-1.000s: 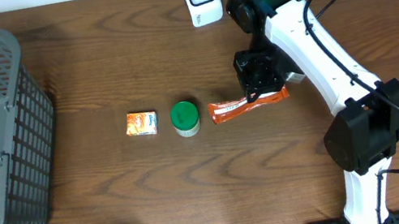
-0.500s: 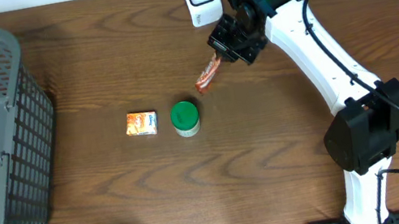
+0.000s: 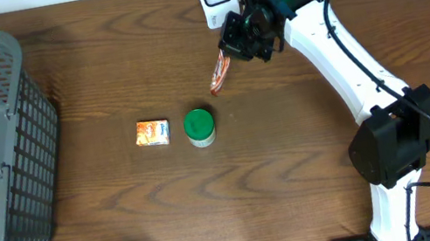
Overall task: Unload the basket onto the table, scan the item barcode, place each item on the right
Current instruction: 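Lift the red bar with the right gripper toward the white scanner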
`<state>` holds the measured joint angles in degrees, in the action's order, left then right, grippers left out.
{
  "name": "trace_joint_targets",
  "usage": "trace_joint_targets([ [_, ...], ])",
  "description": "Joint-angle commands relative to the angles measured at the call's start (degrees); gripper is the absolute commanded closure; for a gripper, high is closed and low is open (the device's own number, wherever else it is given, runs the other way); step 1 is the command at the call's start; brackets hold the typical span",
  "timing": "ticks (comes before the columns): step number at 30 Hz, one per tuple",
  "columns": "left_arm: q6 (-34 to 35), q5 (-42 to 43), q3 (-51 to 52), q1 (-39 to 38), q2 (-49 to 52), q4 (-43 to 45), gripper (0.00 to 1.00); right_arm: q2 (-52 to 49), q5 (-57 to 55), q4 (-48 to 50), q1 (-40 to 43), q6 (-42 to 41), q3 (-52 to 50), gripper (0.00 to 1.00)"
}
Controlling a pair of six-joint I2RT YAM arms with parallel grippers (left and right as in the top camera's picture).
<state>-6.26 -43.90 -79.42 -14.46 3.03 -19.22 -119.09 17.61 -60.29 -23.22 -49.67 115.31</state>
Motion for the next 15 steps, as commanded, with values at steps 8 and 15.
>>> trace_joint_targets([
  [8,-1.01,-0.35,0.07,0.02,-0.44,0.24,0.02,4.76,-7.52,8.46,-0.35,-5.18,0.00,0.99],
  [15,-1.01,-0.35,0.07,0.02,-0.44,0.24,0.02,15.26,-21.20,3.54,-0.48,-3.91,-0.17,0.99],
])
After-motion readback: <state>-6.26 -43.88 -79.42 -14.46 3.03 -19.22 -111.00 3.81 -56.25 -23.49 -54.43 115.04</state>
